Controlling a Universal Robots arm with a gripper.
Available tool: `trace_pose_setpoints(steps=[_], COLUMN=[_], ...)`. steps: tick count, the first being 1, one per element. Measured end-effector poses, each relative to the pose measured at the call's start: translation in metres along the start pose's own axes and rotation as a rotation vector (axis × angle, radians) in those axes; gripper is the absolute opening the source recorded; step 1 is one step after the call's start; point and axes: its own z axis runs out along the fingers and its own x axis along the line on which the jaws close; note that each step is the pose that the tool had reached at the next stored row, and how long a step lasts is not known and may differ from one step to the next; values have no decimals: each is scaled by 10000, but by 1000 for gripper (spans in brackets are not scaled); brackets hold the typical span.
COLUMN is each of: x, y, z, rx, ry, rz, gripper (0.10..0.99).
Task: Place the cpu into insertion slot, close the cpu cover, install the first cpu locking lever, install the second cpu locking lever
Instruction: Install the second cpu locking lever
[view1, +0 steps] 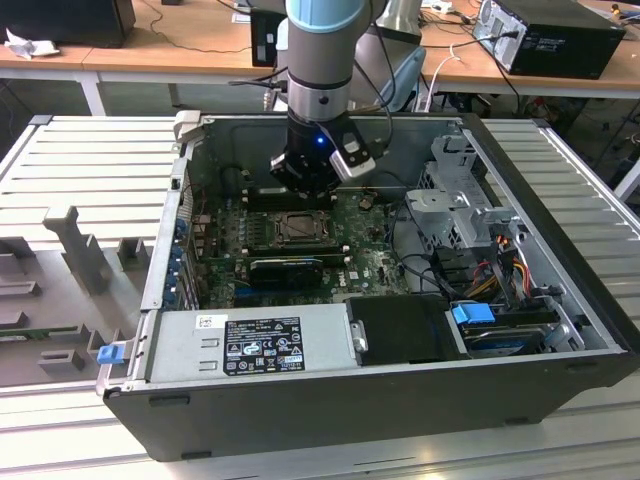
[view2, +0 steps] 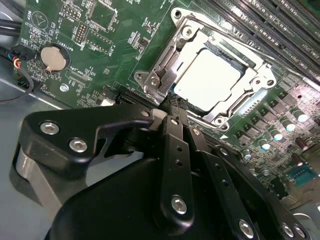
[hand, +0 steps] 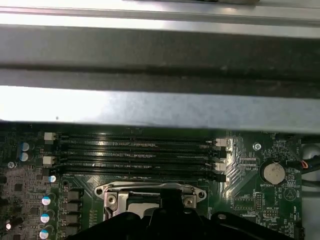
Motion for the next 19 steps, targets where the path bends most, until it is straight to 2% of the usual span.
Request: trace_pose_setpoints(steps=[3, 5, 6, 14, 16, 19], x=[1, -1, -2, -6, -7, -6], y=[-22, -17, -12, 4, 6, -14], z=[-4, -69, -141, -337, -371, -374], rx=[4, 3, 5, 26, 26, 25], ry=[1, 22, 29, 44, 45, 45], rz=[1, 0, 3, 4, 3, 3], gripper=[106, 106, 106, 106, 106, 106])
